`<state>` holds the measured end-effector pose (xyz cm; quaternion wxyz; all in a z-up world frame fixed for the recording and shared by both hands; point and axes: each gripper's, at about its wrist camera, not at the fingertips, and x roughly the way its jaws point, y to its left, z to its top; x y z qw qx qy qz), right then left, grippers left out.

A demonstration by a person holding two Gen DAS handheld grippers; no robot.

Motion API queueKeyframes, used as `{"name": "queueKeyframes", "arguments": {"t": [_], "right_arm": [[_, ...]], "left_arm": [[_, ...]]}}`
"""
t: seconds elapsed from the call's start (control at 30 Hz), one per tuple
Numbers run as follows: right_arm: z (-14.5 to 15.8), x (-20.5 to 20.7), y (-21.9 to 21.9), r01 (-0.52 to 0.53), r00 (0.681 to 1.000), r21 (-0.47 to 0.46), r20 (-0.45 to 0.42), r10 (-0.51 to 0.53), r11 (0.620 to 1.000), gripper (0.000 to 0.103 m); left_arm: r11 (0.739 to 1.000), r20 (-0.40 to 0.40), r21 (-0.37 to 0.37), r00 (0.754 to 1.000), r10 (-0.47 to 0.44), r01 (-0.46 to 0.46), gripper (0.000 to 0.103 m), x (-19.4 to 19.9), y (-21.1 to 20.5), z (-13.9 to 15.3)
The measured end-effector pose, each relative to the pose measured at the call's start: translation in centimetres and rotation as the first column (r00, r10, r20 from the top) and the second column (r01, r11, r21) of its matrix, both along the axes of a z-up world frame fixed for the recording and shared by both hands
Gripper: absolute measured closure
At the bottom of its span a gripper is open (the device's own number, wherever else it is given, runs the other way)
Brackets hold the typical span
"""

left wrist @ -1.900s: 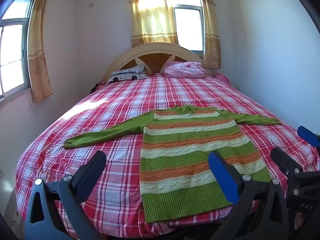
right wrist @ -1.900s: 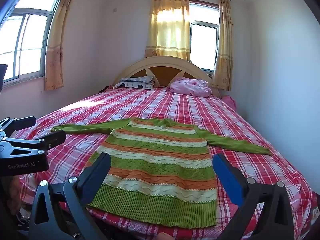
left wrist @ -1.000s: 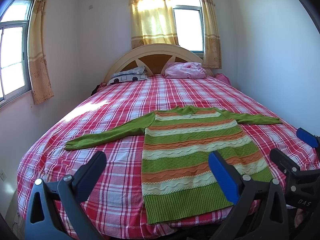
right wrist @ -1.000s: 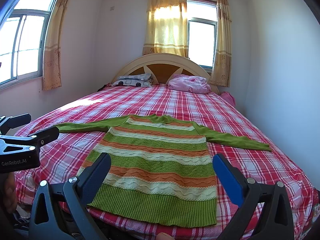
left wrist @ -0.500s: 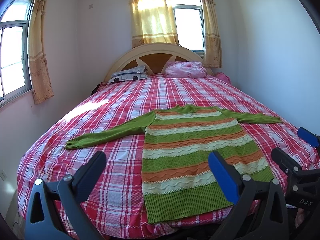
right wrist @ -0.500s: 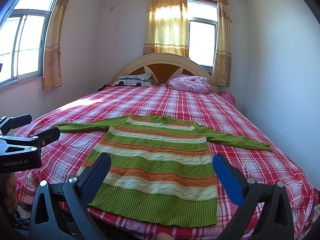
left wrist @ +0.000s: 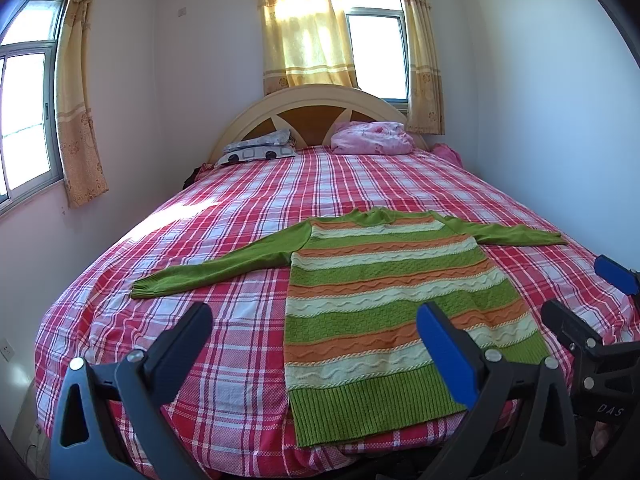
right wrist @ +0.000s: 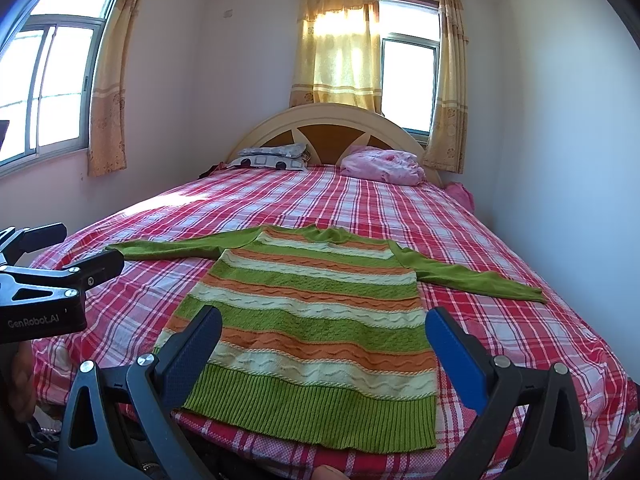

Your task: Fold small clothes

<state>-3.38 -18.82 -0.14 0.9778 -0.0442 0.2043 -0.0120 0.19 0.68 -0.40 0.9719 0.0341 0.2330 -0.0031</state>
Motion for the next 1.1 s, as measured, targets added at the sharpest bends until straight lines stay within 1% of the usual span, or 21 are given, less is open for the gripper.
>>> {"name": "queueKeyframes", "arguments": {"t": [1.1], "right_arm": [[0.0, 0.08, 0.5, -0.012, 1.0, -0.006, -0.012, 0.012, 1.0, 0.001]], "left_arm": [[1.0, -0.012, 0.007, 1.0, 0.002, -0.002, 0.0, 0.2, -0.03, -0.44]]}}
